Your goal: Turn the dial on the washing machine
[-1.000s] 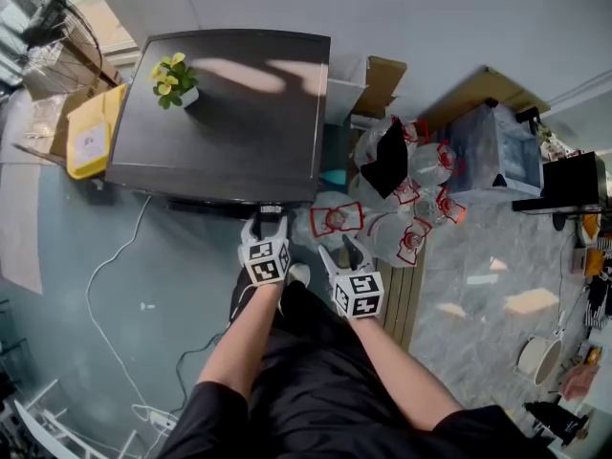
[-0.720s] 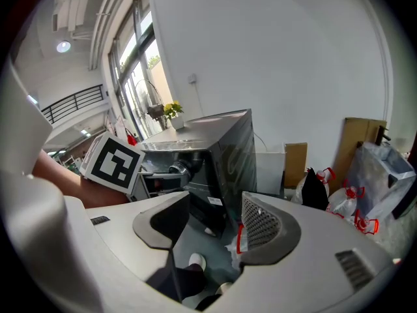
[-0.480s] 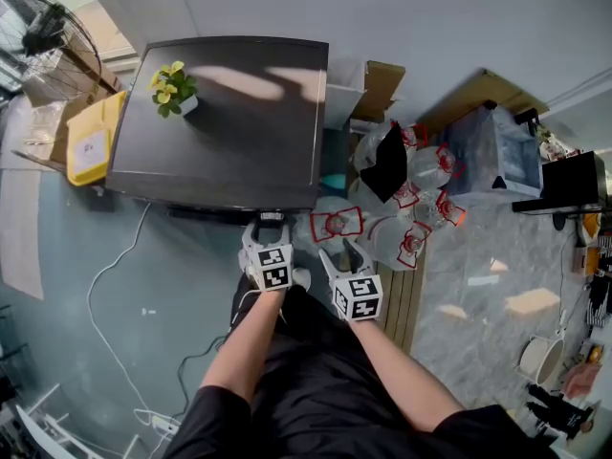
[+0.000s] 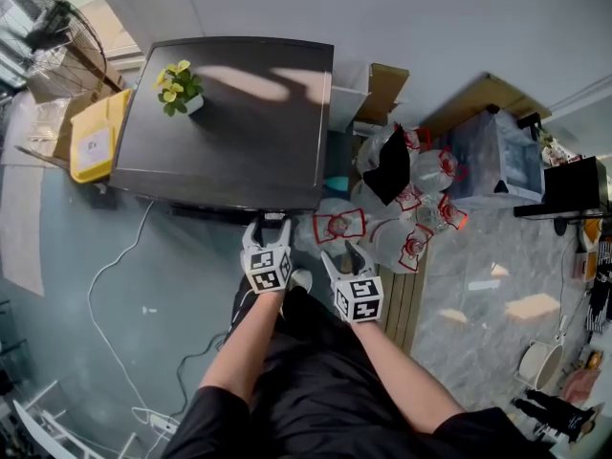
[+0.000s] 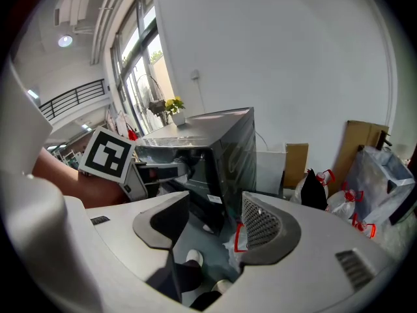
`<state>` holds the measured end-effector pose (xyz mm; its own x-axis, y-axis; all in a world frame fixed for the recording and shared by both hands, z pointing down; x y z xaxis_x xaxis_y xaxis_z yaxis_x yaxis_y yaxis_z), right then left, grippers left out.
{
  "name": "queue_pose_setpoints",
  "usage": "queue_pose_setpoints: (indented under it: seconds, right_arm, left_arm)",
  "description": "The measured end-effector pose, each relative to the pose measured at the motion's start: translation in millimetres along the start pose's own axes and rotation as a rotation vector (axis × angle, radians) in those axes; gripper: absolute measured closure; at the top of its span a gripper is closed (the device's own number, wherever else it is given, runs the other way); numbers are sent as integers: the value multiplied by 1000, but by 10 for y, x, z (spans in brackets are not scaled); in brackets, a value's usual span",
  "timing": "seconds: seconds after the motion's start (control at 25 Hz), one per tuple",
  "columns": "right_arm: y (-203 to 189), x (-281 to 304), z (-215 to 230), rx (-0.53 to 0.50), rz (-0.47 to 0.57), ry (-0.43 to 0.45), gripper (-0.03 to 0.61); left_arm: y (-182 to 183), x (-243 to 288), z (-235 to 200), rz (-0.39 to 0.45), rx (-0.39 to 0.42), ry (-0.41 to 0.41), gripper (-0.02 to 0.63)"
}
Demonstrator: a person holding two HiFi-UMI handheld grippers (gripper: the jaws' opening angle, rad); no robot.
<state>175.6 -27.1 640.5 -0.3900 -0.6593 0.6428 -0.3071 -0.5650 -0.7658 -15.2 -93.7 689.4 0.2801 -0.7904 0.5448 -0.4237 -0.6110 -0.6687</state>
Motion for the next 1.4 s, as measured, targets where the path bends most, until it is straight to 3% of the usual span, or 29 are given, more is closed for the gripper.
queue_pose_setpoints:
  seconds: [0.16, 0.36, 0.6, 0.8, 1.0, 1.4]
  right_arm:
    - [5, -12, -19, 4, -6, 4, 356]
    - [73, 13, -40, 23, 13, 15, 356]
    - [65, 10, -44, 57, 11, 9, 356]
    - [27, 26, -72, 56, 3, 12, 356]
    - [19, 7, -56, 107, 3, 2, 356]
    - [-9, 31, -14, 79, -6, -3, 356]
  left_arm:
    - [7, -14, -40, 13, -93, -15, 327]
    - [-21, 8, -60, -18, -99, -9, 327]
    - [-50, 17, -82, -41, -163, -26, 347]
    - [-42, 17, -80, -49, -137, -20, 348]
    - [-62, 19, -42, -73, -58, 21, 350]
    - [-38, 28, -4, -101, 61, 77, 350]
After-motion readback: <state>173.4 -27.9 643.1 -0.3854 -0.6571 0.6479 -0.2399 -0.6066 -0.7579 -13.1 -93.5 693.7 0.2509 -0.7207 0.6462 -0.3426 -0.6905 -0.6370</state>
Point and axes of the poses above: the fingertips, and each gripper's own axes: x forward along the fingers, z to its right, y out of its top, the point moved 6 cm from there along -x, backward along the fingers, and after that the axes turned 14 degrees about -x, right-handed, at the moved point
